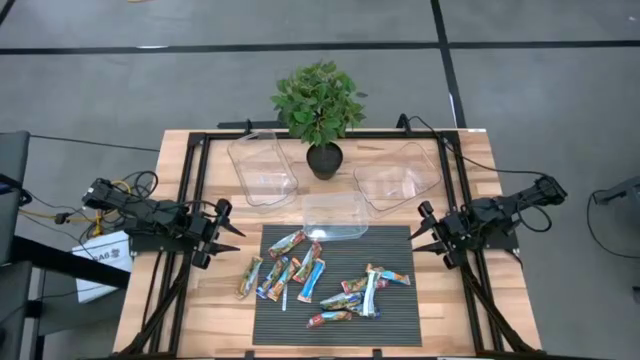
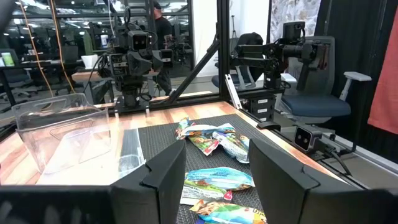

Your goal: Pick and place Granola Bars by type

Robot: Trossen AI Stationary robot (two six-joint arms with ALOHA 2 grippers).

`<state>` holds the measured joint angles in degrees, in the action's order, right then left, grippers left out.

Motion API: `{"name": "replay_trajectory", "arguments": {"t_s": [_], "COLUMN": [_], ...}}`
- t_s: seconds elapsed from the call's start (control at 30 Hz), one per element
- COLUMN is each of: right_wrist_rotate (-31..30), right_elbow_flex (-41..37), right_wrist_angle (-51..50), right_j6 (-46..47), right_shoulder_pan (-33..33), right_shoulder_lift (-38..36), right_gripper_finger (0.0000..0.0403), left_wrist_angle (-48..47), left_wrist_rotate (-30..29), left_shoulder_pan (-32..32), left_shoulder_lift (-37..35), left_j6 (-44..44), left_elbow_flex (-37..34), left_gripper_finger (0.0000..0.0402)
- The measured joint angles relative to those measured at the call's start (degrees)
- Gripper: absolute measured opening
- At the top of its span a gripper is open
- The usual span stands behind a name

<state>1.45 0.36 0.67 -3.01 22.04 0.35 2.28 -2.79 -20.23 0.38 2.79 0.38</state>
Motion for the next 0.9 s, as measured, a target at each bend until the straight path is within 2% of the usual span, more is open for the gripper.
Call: {"name": "replay_trajectory", "arguments": {"t_s": [0.77,0.83,0.9], "right_wrist_rotate": [0.0,0.0,0.0], "right_elbow_flex": [0.0,0.0,0.0], "right_wrist_angle": [0.0,0.0,0.0], "right_j6": [0.0,0.0,0.0], "right_shoulder_pan": [0.0,0.0,0.0], "right_shoulder_lift": [0.0,0.0,0.0], "right_gripper_finger": [0.0133,0.0133,0.0133], "left_wrist_angle": [0.1,0.1,0.0], "left_wrist_rotate": [-0.5,-0.6,1.1], "left_shoulder_pan": [0.0,0.0,0.0], "left_shoulder_lift": [0.0,0.0,0.0], "left_j6": [0.0,-2.5,-9.9], "left_elbow_flex": [0.0,0.0,0.0], "left_gripper_finger": [0.0169,0.0169,0.0169]}}
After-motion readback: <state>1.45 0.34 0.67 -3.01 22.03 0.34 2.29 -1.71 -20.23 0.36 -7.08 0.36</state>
